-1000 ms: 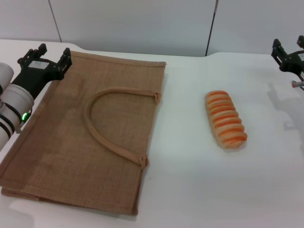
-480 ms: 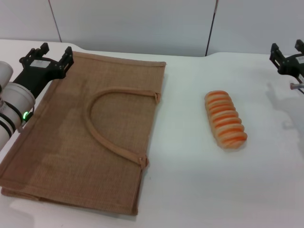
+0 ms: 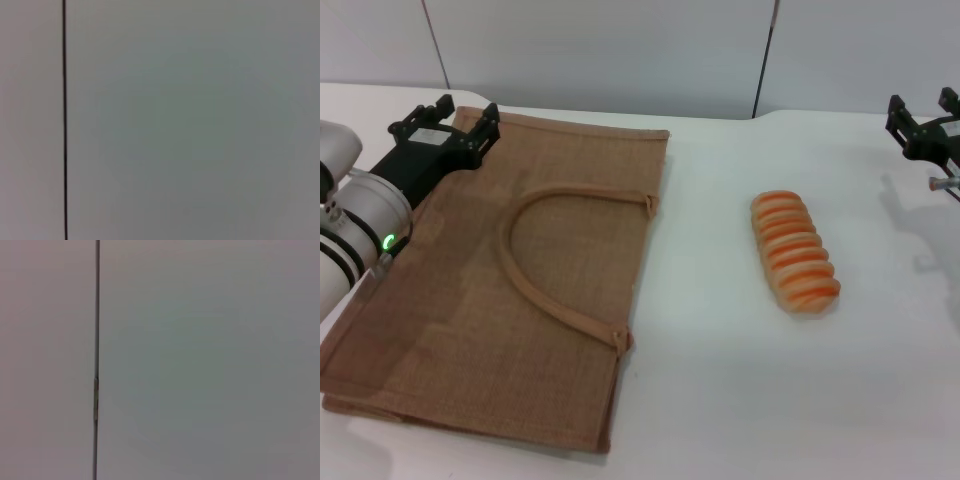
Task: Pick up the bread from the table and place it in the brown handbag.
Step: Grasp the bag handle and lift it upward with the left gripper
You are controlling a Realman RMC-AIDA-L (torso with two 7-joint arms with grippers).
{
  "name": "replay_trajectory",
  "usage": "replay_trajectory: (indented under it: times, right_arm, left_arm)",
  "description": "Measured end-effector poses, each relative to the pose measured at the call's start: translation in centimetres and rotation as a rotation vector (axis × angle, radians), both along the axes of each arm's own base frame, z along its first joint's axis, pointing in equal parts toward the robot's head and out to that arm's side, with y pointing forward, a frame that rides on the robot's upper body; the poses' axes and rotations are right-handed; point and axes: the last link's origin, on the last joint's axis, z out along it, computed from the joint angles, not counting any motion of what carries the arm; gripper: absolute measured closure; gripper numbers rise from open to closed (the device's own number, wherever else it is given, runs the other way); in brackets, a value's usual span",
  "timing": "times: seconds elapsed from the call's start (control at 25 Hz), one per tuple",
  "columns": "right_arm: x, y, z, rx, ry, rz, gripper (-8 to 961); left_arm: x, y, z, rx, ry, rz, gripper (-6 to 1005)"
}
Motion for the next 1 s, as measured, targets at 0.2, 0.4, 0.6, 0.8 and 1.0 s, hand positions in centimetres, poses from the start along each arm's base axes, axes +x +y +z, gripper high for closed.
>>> replay_trajectory:
  times: [0.2,0.4,0.6,0.8,1.0]
  right_arm:
    - [-0.03,0.01,-0.01,0.0,0.003,0.0,288]
    - [-0.12,0.17,-0.13,-0.008,-0.001,-0.006,288]
    - [-0.12,0.19,-0.13,-0.009,-0.001,-0.006,289]
    - [-0.04,0.19,-0.06,-0.008,0.0,-0.009,289]
    - [0.22,0.2,-0.13,-0.017,-0.003,-0.027,288]
  left_arm:
    - [0.09,0.03,-0.06,-0.005,0.011,-0.007,407]
    - [0.13,0.09,-0.01,-0.005,0.016,-0.01,405]
    - [0.16,0.13,-0.02,-0.006,0.017,-0.01,403]
    - [0.14,0.18,-0.06,-0.008,0.019,-0.006,400]
    - [0.25,0.19,-0.04,-0.006,0.016,-0.013,396]
